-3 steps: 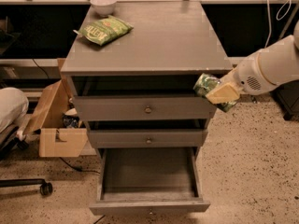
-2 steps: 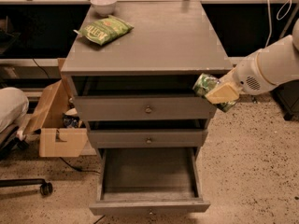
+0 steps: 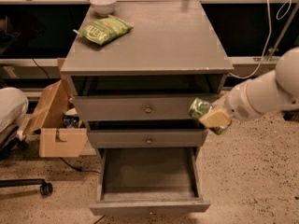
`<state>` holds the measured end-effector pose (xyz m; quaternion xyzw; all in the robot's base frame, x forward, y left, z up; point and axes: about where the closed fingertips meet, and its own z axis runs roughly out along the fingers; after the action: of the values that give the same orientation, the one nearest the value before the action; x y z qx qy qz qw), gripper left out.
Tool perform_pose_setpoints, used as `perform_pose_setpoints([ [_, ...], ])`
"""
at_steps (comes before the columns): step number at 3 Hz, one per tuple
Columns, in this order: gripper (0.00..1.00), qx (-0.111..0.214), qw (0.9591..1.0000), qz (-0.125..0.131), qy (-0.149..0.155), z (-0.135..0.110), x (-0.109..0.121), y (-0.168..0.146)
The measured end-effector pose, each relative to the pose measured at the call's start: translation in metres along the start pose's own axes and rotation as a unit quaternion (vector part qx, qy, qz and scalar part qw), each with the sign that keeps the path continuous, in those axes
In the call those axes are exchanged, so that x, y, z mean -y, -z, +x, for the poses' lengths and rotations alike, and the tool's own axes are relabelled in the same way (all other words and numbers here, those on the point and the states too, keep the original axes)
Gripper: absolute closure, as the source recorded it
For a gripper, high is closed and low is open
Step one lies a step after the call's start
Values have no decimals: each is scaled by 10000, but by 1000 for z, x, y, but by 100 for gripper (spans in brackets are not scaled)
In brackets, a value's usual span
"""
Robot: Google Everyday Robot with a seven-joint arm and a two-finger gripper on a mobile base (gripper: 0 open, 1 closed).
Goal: Place green can into bottom drawer
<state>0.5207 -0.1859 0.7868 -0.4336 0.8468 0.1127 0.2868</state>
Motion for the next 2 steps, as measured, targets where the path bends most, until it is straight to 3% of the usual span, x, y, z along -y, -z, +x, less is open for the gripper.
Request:
perform_pose_setpoints([
  [1, 100, 300, 9987, -249, -340, 48, -19, -60],
  [2, 100, 811, 9917, -466, -880, 91, -26, -127],
])
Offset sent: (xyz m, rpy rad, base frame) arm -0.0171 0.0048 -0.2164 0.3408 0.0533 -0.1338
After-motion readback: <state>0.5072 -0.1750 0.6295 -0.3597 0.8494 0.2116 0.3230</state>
